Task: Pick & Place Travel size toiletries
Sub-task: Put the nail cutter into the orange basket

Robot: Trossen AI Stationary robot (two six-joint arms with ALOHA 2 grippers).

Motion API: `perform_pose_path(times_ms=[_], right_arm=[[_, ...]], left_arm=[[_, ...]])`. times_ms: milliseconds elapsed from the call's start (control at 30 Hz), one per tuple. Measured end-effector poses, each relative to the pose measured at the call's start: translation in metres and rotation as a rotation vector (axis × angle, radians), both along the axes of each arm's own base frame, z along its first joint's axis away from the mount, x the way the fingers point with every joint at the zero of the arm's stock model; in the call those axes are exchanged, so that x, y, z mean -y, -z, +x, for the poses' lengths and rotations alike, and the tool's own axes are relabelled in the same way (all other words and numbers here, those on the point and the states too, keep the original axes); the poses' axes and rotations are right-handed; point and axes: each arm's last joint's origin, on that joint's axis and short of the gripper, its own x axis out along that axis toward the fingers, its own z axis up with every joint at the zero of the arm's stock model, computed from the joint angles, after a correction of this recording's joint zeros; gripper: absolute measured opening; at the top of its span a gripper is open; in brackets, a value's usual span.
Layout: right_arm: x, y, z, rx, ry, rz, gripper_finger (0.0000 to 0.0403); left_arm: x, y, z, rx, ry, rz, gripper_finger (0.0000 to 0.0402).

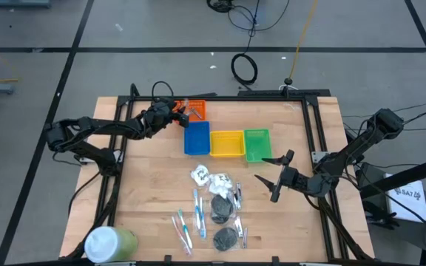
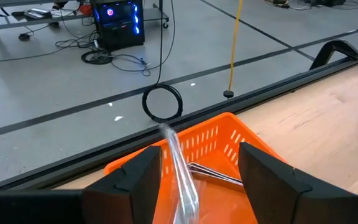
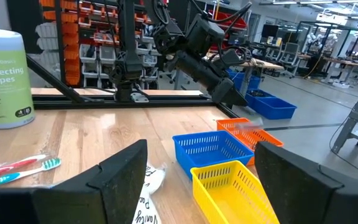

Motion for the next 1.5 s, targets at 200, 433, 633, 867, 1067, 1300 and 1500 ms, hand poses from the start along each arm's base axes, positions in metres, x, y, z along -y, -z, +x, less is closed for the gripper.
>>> perform_pose_path(times_ms=[200,433,633,867,1067,1300,1500], right_arm=[[0.000,0.000,0.000,-0.001,-0.010,0.001,0.0281],[-0.008,0.006,0.005,-0.016,-0.182,0.067,0.0281],[-0.022,0.022,0.021,-0.101,-0.236,0.111,0.0281],[-0.047,0.035,0.069,-0.336,-0.200,0.161,0.0281],[-0.048,0.066,0.105,-0.599,-0.034,0.324,0.0281],[-0.019,0.093,0.119,-0.730,0.256,0.591,0.0281],[-0.009,0.102,0.126,-0.753,0.293,0.658,0.0281]], left_arm=[[0.001,0.000,0.001,0.013,0.036,-0.009,0.0212],[0.023,-0.022,0.022,0.210,0.534,0.060,0.0212],[0.059,-0.031,0.038,0.280,0.741,0.094,0.0212],[0.098,-0.031,0.047,0.203,0.753,0.209,0.0212],[0.113,-0.031,0.048,0.112,0.621,0.318,0.0212],[0.124,-0.031,0.048,0.116,0.625,0.308,0.0212],[0.129,-0.028,0.048,0.091,0.649,0.300,0.0212]])
